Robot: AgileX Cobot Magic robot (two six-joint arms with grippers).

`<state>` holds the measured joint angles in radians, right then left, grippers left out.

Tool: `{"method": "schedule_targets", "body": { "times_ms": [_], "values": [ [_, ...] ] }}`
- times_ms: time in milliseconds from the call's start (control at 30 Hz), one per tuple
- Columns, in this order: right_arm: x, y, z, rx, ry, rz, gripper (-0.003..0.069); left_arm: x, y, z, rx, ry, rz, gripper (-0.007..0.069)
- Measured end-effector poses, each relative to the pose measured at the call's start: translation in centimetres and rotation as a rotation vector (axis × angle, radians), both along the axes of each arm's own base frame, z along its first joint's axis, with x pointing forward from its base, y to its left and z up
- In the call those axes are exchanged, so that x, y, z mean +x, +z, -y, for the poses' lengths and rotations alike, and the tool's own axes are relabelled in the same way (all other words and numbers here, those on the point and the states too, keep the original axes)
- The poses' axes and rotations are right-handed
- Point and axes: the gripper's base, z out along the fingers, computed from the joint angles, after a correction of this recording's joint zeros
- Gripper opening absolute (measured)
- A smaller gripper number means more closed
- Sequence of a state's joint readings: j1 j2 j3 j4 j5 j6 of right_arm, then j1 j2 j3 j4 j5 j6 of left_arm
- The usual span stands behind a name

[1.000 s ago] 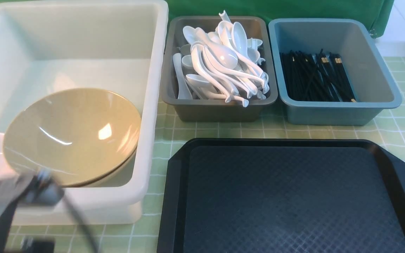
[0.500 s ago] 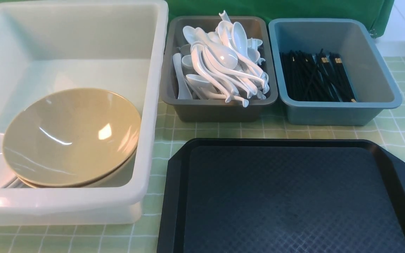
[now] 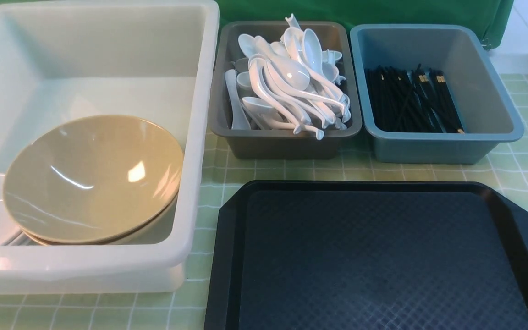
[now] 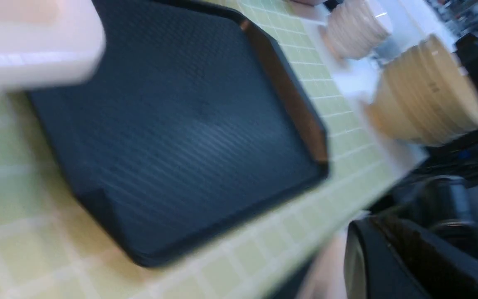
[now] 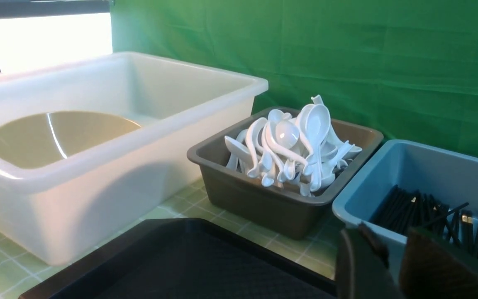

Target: On green table put chopsticks spoon bowls plates into blue grey white boxes.

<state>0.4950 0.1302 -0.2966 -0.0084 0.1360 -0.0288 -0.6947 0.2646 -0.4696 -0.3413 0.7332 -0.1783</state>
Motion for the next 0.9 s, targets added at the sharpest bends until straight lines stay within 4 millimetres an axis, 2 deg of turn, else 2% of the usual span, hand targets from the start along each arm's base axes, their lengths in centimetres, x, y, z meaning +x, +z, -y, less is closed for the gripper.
{"method": "schedule_targets", "body": {
  "times_ms": [67,167,333,400,567,667,700,767,900],
  "values": [
    [0.0,0.0,0.0,0.0,0.0,0.0,0.0173,0.9,-0.5,-0.5,0.137,0.033,0.166,-0.0001],
    [0.0,0.0,0.0,0.0,0.0,0.0,0.0173,2.2,-1.3,-1.2,0.25,0.133,0.309,-0.0001],
    [0.0,0.0,0.0,0.0,0.0,0.0,0.0173,3.0,-2.6,-2.1,0.318,0.273,0.418,-0.0001],
    [0.0,0.0,0.0,0.0,0.0,0.0,0.0176,3.0,-3.7,-2.8,0.339,0.366,0.463,-0.0001],
    [0.0,0.0,0.0,0.0,0.0,-0.001,0.0181,3.1,-6.1,-3.7,0.356,0.536,0.466,-0.0001],
    [0.0,0.0,0.0,0.0,0.0,-0.001,0.0183,2.7,-8.3,-4.5,0.369,0.665,0.464,-0.0001],
    [0.0,0.0,0.0,0.0,0.0,-0.001,0.0183,2.7,-8.4,-4.5,0.369,0.669,0.463,-0.0001],
    [0.0,0.0,0.0,0.0,0.0,-0.001,0.0183,2.7,-10.4,-4.7,0.394,0.695,0.446,-0.0001],
    [0.0,0.0,0.0,0.0,0.0,-0.001,0.0184,2.6,-11.6,-4.7,0.418,0.685,0.394,-0.0001]
  ]
}}
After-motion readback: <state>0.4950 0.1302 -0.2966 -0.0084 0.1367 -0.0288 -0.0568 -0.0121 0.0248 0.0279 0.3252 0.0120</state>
